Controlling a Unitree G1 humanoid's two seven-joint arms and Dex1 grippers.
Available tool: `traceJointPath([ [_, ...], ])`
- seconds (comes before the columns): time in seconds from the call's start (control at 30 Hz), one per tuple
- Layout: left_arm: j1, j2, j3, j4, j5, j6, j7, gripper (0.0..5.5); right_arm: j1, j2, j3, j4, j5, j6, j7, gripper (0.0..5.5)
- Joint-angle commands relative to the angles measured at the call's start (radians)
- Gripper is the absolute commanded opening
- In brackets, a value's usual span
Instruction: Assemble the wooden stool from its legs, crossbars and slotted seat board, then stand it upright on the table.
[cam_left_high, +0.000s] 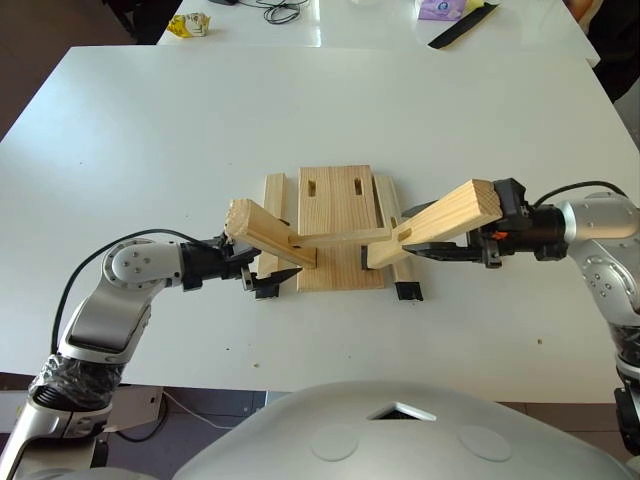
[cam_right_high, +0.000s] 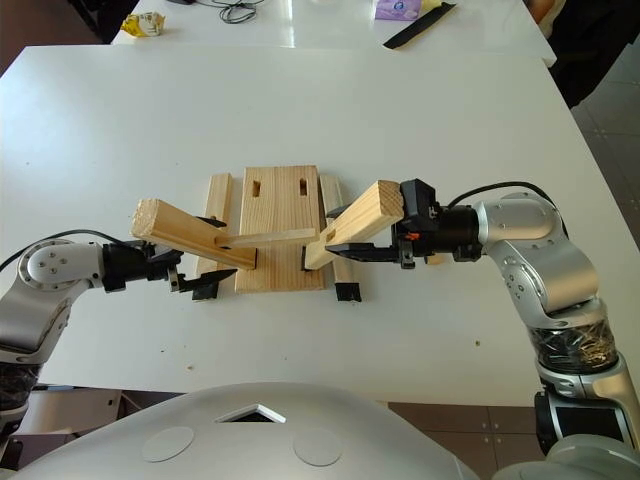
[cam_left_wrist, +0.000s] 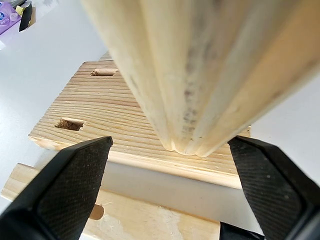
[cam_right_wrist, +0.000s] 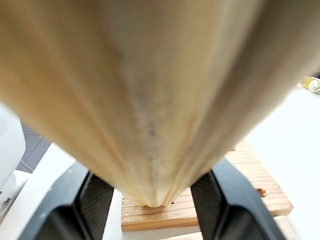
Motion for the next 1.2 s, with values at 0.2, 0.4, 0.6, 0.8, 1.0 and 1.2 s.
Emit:
traceJointPath([
  [0.2,0.0,0.003,-0.013,-0.013,0.007,0.014,0.004,4.28,-0.024,-0.012,0.051,0.043,-0.104,-0.071,0.026,2.03],
  [0.4,-0.002,0.0,-0.021,-0.012,0.012,0.012,0.005,4.28,-0.039,-0.02,0.075,0.044,-0.106,-0.07,0.047,2.03],
  [0.6,-0.013,-0.006,-0.037,-0.01,0.022,0.008,0.007,4.28,-0.11,-0.009,0.108,0.086,-0.109,-0.049,0.052,2.03],
  [0.8,-0.018,-0.003,-0.049,-0.005,0.028,-0.002,0.003,4.28,-0.172,0.009,0.141,0.116,-0.119,-0.034,0.058,2.03],
  [1.0,-0.031,-0.003,-0.058,-0.002,0.031,-0.004,-0.001,4.28,-0.204,0.027,0.181,0.105,-0.133,-0.016,0.068,2.03],
  [1.2,-0.046,-0.006,-0.067,0.003,0.039,-0.01,-0.013,4.28,-0.226,0.041,0.234,0.096,-0.164,0.0,0.063,2.03],
])
